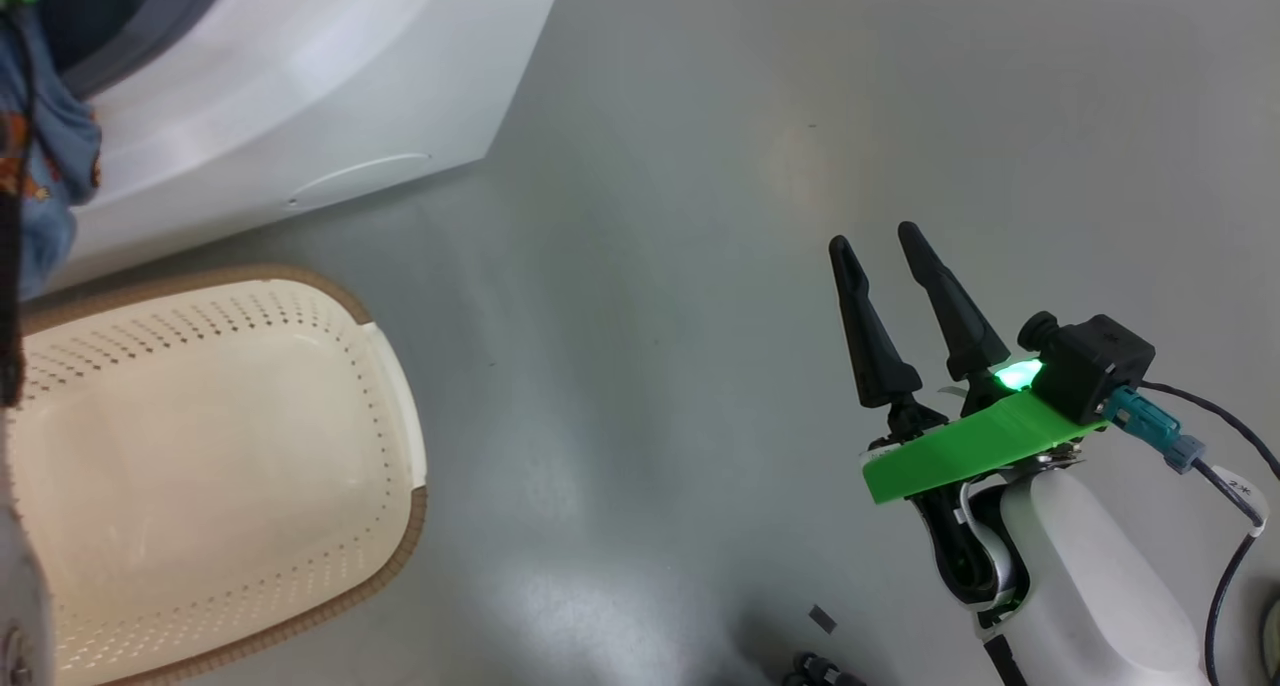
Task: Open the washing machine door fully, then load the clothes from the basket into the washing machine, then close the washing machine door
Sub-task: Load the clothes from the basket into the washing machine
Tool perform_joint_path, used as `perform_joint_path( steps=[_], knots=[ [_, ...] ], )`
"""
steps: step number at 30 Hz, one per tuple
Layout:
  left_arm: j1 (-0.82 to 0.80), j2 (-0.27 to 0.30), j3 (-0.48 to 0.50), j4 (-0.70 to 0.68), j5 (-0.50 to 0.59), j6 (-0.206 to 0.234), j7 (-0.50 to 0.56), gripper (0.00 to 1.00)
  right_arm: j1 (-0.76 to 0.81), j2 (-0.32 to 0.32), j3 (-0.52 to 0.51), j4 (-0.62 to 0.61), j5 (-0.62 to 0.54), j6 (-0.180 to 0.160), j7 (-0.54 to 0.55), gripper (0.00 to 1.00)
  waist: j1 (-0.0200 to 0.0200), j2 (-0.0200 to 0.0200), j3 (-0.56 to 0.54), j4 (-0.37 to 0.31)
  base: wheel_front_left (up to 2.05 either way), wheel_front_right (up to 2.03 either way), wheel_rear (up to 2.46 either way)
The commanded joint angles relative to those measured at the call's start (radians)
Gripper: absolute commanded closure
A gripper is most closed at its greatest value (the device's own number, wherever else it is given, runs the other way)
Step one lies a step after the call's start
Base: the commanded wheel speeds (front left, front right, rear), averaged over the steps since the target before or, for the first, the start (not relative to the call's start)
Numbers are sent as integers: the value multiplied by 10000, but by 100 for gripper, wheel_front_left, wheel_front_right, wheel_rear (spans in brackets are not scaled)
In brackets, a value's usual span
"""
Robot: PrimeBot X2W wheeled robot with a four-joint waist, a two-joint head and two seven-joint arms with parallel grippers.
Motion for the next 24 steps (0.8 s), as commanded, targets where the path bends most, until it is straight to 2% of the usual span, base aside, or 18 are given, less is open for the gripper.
perform_joint_path(
  steps=[1, 5, 13, 18, 24],
  knots=[
    [-8, 273, 31, -164, 71, 69, 29, 0, 69, -34, 137, -178, -62, 56, -80, 0, 0, 0, -107, 128, 0, 0, 0],
    [15, 90, -1, 652, -72, -46, 199, 0, -11, -35, 131, -121, -146, 56, -80, 0, 0, 0, -417, 393, 0, 0, 0],
    [658, -183, 69, 1054, -321, -376, -11, 0, -52, -223, 167, 32, -167, 56, -80, 0, 0, 0, -1207, 870, 0, 0, 0],
    [1423, -351, 261, 752, -529, -606, -71, 0, 12, -382, 144, 129, -152, 56, -80, 0, 0, 0, -1816, 1229, 0, 0, 0],
    [2823, -472, 533, -513, -496, -725, -77, 0, 175, -573, 125, 283, -113, 56, -80, 0, 0, 0, -2576, 1614, 0, 0, 0]
  ],
)
